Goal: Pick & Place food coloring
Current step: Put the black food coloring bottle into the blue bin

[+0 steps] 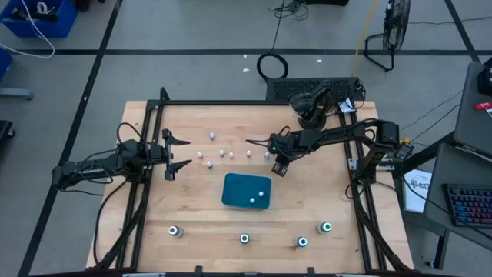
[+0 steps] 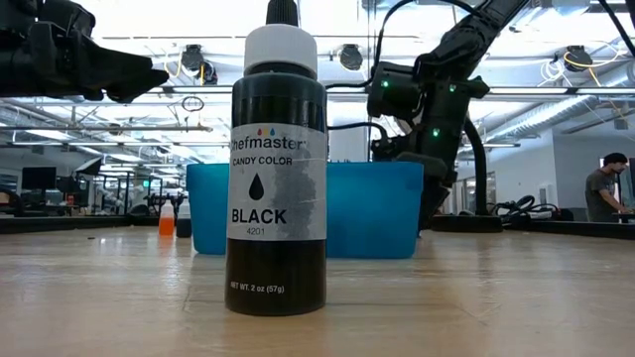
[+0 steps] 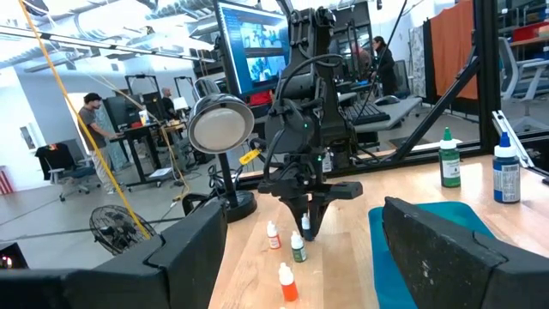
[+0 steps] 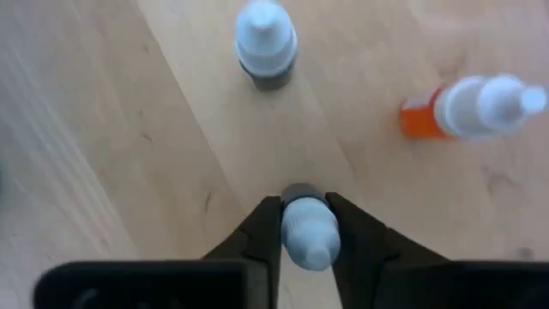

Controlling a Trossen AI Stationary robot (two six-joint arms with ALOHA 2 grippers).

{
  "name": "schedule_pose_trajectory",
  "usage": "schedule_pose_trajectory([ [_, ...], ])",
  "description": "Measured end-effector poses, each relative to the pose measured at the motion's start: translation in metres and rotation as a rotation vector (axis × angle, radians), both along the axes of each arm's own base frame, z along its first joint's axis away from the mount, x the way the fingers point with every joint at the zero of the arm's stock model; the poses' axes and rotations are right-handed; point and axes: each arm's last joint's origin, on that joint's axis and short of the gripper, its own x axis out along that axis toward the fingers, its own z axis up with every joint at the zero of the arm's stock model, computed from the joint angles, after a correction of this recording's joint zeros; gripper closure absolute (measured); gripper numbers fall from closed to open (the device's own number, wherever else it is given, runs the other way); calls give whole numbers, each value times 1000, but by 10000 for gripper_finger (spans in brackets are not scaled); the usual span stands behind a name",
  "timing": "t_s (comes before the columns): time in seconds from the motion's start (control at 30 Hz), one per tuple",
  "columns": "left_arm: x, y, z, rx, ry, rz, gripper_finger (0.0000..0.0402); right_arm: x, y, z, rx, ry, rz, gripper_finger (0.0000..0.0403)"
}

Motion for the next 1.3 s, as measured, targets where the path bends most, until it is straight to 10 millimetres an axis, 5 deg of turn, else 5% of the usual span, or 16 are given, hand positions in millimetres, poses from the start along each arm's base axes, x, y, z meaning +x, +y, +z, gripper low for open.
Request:
schedule_pose_trajectory([
  [0.17, 0, 0, 0, 0, 0, 0, 96, 6, 14, 20, -21, -69, 63, 346],
  [0.57, 0, 0, 0, 0, 0, 0, 96, 44, 84, 142, -216, -243, 202, 346],
  [0.7, 0, 0, 0, 0, 0, 0, 96, 66, 99, 159, -242, -201, 264, 346],
  [0.8, 0, 0, 0, 0, 0, 0, 96, 85, 106, 153, -235, -145, 319, 346],
  [0.97, 0, 0, 0, 0, 0, 0, 96, 110, 114, 111, -170, -38, 436, 346],
  [1.13, 0, 0, 0, 0, 0, 0, 96, 117, 109, 76, -139, 62, 440, 346],
  [1.3, 0, 0, 0, 0, 0, 0, 96, 119, 110, 61, -110, 85, 427, 346],
])
